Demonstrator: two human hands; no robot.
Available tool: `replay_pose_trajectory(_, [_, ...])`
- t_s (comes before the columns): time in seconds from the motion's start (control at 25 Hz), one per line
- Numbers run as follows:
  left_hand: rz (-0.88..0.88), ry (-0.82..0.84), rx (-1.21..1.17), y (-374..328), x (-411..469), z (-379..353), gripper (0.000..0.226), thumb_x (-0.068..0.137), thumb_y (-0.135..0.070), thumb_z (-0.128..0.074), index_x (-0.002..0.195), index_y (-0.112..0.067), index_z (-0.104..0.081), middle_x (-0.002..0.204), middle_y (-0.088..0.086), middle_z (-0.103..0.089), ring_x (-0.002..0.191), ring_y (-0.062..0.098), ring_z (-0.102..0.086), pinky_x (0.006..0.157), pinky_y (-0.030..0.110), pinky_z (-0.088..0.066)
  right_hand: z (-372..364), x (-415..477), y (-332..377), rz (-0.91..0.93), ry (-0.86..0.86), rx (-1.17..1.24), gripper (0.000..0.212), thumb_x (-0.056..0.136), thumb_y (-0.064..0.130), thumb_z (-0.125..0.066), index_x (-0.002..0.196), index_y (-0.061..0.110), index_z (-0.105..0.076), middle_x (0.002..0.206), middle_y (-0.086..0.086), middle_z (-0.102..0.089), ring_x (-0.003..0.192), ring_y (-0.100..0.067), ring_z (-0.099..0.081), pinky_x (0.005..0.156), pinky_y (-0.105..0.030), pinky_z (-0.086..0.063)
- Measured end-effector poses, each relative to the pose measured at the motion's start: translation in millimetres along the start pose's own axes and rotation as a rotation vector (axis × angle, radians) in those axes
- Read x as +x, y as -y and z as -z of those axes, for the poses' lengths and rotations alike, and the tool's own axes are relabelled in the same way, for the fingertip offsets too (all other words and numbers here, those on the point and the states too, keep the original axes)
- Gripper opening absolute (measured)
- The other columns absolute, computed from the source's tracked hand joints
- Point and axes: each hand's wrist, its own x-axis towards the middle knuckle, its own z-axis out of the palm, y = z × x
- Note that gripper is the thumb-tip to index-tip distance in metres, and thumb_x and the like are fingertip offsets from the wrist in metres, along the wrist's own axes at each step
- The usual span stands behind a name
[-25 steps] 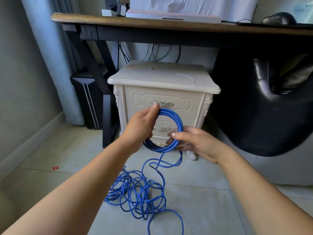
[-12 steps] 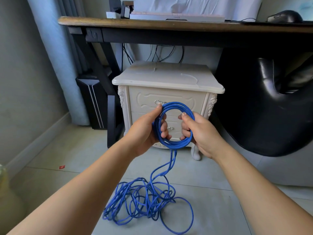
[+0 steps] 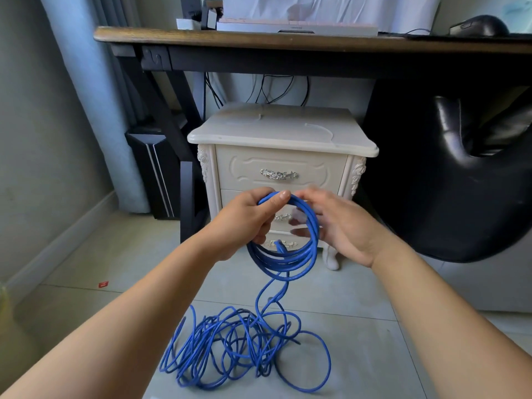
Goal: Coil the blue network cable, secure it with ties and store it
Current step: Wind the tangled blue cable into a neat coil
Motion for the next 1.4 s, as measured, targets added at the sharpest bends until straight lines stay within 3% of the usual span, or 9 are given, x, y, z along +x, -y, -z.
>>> replay_pose_trajectory(0.08, [-0.011, 0.003, 0.003, 1.9, -1.9, 3.7, 0.035, 0.097, -0.034, -0.053, 0.066, -0.019, -0.049, 0.060, -0.001, -0.024, 0.051, 0.014, -0.018, 0.047, 0.025, -0.019, 12.6, 7.0, -9.2, -0.117, -0.139, 0.122, 0.028, 0.097, 0.029, -0.049, 0.099, 0.006, -0.065, 0.091, -0.015, -0.064, 0.087, -0.027, -0.065, 0.084, -0.043, -0.053])
replay_pose_trajectory(0.16, [-0.026, 0.013, -0.008, 3.3, -3.2, 5.7, 0.033, 0.095, -0.037, -0.053, 0.070, -0.016, -0.045, 0.060, -0.003, -0.024, 0.052, 0.014, -0.018, 0.047, 0.025, -0.019, 17.7, 9.2, -30.8, -0.265, -0.206, -0.102, 0.025, 0.098, 0.014, -0.043, 0.090, 0.007, -0.066, 0.093, -0.015, -0.066, 0.090, -0.028, -0.064, 0.094, -0.047, -0.052])
replay_pose_trajectory(0.28, [-0.040, 0.012, -0.012, 4.5, -2.9, 8.4, 0.034, 0.093, -0.040, -0.053, 0.072, -0.016, -0.040, 0.060, -0.004, -0.024, 0.053, 0.015, -0.017, 0.047, 0.023, -0.021, 4.0, 6.6, -56.0, -0.343, -0.037, -0.290, 0.025, 0.100, 0.010, -0.046, 0.110, 0.006, -0.068, 0.108, -0.007, -0.070, 0.101, -0.020, -0.063, 0.096, -0.039, -0.049])
replay_pose_trajectory(0.36, [-0.038, -0.018, -0.028, 6.4, -1.4, 11.8, 0.035, 0.096, -0.037, -0.051, 0.071, -0.016, -0.039, 0.060, -0.004, -0.023, 0.053, 0.015, -0.017, 0.046, 0.023, -0.021, -2.1, 8.8, -60.2, -0.329, -0.002, -0.143, 0.028, 0.100, 0.007, -0.044, 0.116, -0.001, -0.065, 0.103, -0.014, -0.069, 0.089, -0.025, -0.066, 0.081, -0.032, -0.054])
replay_pose_trajectory(0.56, [-0.020, -0.146, -0.059, 10.3, 3.6, 34.5, 0.028, 0.099, -0.033, -0.051, 0.083, -0.012, -0.044, 0.060, -0.003, -0.022, 0.051, 0.014, -0.017, 0.046, 0.024, -0.019, -0.7, 18.0, -63.3, -0.448, -0.080, 0.087, 0.028, 0.096, 0.001, -0.038, 0.091, 0.002, -0.065, 0.063, -0.010, -0.055, 0.049, -0.018, -0.046, 0.058, -0.033, -0.056])
replay_pose_trajectory(0.72, [-0.028, -0.252, -0.009, 15.6, 4.5, 53.6, 0.030, 0.099, -0.032, -0.052, 0.076, -0.014, -0.044, 0.060, -0.002, -0.024, 0.050, 0.013, -0.019, 0.047, 0.026, -0.019, 10.1, 18.9, -57.1, -0.489, -0.156, 0.366, 0.027, 0.093, -0.010, -0.030, 0.098, -0.002, -0.055, 0.060, -0.012, -0.055, 0.035, -0.011, -0.039, 0.041, -0.023, -0.048])
replay_pose_trajectory(0.88, [-0.039, -0.368, 0.132, 23.3, 5.2, 61.9, 0.028, 0.099, -0.033, -0.053, 0.080, -0.013, -0.057, 0.058, 0.000, -0.032, 0.047, 0.014, -0.026, 0.045, 0.026, -0.025, 18.4, 14.4, -50.4, -0.473, -0.136, 0.493, 0.031, 0.089, -0.018, -0.027, 0.093, -0.009, -0.057, 0.067, -0.014, -0.061, 0.038, -0.008, -0.049, 0.046, -0.021, -0.054])
replay_pose_trajectory(1.16, [-0.073, -0.445, 0.407, 30.2, 8.9, 67.2, 0.032, 0.098, -0.040, -0.052, 0.091, -0.009, -0.059, 0.063, 0.007, -0.043, 0.051, 0.018, -0.036, 0.047, 0.032, -0.034, 19.6, 10.0, -41.8, -0.435, -0.110, 0.461, 0.009, 0.076, 0.005, -0.062, 0.084, 0.001, -0.063, 0.066, -0.007, -0.052, 0.035, -0.005, -0.045, 0.047, -0.022, -0.056])
replay_pose_trajectory(1.4, [-0.005, -0.462, 0.026, 29.8, 10.1, 49.4, 0.033, 0.099, -0.035, -0.053, 0.076, -0.012, -0.053, 0.055, -0.002, -0.032, 0.046, 0.014, -0.028, 0.044, 0.024, -0.029, 9.1, 14.0, -45.2, -0.342, -0.163, 0.159, 0.017, 0.098, 0.008, -0.049, 0.106, 0.004, -0.063, 0.076, -0.016, -0.069, 0.066, -0.023, -0.065, 0.076, -0.036, -0.056])
